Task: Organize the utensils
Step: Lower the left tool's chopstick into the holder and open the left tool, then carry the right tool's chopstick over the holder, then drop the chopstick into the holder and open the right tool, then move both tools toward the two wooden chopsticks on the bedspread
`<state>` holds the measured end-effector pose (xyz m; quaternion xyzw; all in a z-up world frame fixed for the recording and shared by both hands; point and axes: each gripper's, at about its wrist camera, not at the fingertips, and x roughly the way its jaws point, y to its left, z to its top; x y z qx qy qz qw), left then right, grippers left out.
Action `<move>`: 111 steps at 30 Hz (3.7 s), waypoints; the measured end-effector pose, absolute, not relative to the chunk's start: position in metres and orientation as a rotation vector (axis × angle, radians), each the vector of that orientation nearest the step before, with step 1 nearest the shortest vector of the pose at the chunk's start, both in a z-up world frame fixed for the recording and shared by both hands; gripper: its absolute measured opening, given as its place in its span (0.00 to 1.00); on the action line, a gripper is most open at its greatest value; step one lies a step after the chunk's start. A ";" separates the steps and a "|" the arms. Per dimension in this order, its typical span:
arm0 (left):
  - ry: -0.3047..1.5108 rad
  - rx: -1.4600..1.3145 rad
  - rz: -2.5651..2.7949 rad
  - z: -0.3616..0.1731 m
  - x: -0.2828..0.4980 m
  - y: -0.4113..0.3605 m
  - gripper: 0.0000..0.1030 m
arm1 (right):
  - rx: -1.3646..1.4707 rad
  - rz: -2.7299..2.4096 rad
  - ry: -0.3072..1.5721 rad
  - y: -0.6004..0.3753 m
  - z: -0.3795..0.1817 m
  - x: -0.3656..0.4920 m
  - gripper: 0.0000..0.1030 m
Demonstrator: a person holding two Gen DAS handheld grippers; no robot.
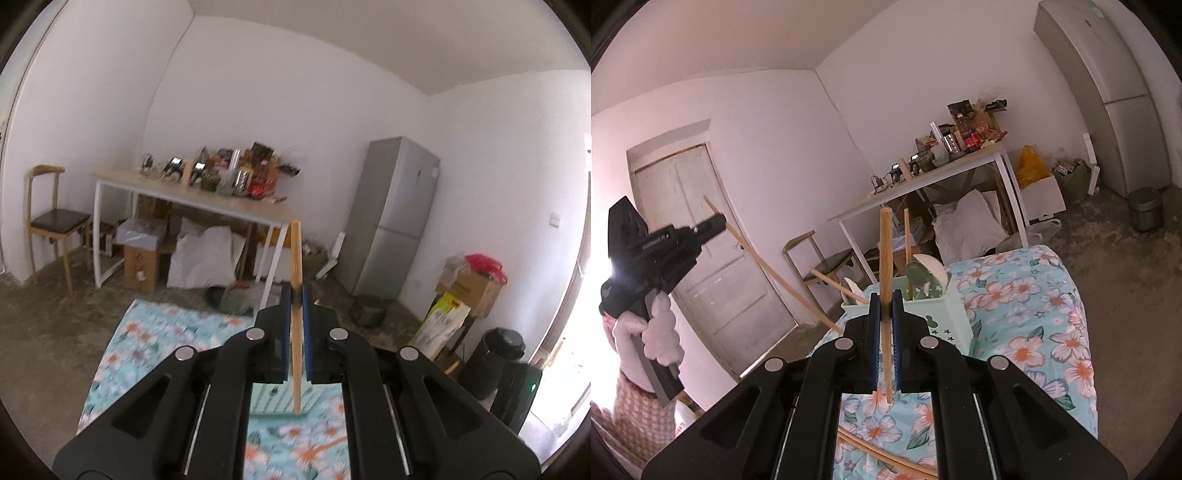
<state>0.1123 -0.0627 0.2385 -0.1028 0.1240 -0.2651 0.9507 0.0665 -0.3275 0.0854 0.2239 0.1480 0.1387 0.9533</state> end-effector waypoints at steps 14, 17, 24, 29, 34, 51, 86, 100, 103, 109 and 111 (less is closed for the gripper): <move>0.203 -0.137 -0.486 0.229 0.184 -0.119 0.05 | 0.475 0.280 0.324 -0.337 0.081 0.078 0.06; 0.237 -0.138 -0.483 0.215 0.202 -0.127 0.05 | 0.474 0.280 0.330 -0.338 0.080 0.080 0.06; 0.387 -0.155 -0.488 0.176 0.237 -0.136 0.05 | 0.481 0.280 0.342 -0.340 0.077 0.083 0.06; 0.458 -0.205 -0.480 0.157 0.246 -0.124 0.18 | 0.479 0.280 0.347 -0.339 0.076 0.082 0.06; 0.433 -0.202 -0.484 0.159 0.234 -0.114 0.35 | 0.476 0.280 0.346 -0.338 0.076 0.082 0.06; 0.407 -0.194 -0.488 0.148 0.140 -0.054 0.83 | 0.384 0.282 0.322 -0.315 0.102 0.083 0.06; 0.468 -0.186 -0.257 0.061 0.089 0.027 0.90 | 0.103 0.159 0.463 -0.260 0.129 0.215 0.27; 0.492 -0.200 -0.245 0.058 0.079 0.026 0.90 | 0.295 0.159 0.338 -0.310 0.147 0.125 0.44; 0.517 -0.204 -0.261 0.052 0.076 0.025 0.90 | 0.299 0.191 0.382 -0.302 0.122 0.106 0.44; 0.615 -0.249 -0.351 0.035 0.069 0.019 0.90 | 0.346 0.236 0.556 -0.276 0.049 0.081 0.44; 0.665 -0.281 -0.411 0.026 0.067 0.013 0.89 | 0.383 0.246 0.608 -0.271 0.026 0.074 0.44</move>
